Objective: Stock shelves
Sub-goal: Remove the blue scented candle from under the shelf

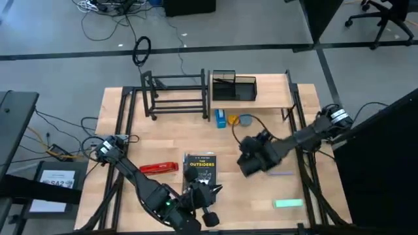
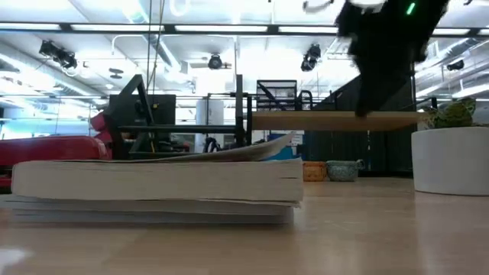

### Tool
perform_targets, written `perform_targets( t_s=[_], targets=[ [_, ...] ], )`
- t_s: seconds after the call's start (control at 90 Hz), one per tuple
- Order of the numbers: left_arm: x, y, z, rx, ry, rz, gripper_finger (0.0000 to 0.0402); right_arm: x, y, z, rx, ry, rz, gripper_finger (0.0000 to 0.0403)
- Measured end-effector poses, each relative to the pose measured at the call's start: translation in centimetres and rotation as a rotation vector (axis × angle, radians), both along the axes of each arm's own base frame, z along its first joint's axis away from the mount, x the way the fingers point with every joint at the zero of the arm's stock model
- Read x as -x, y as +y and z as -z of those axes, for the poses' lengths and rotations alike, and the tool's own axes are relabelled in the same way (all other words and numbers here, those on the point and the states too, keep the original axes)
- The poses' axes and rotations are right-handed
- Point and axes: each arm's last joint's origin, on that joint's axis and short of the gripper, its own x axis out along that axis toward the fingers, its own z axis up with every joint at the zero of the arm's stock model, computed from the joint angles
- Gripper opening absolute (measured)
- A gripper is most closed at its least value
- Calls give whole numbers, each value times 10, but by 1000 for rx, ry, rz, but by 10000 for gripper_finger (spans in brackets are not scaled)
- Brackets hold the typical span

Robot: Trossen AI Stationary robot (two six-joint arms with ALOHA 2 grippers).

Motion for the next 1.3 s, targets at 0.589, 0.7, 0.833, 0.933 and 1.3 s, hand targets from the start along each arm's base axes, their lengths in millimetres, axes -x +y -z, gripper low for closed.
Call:
perform_targets(
  t_s=[0.589,0.7,0.833,0.933,1.3],
  targets=[
    [6,-8,0,1,1,25,0,15,-104,85,-90,-185,412,318],
    [6,-8,0,1,2,26,0,17,-105,90,-73,-224,418,318],
    [6,-8,0,1,2,25,0,15,-107,91,-32,-293,444,318],
    [6,-8,0,1,2,26,0,15,-108,90,5,-324,477,318],
    [6,-8,0,2,1,25,0,8,-124,87,12,-385,474,318]
  ],
)
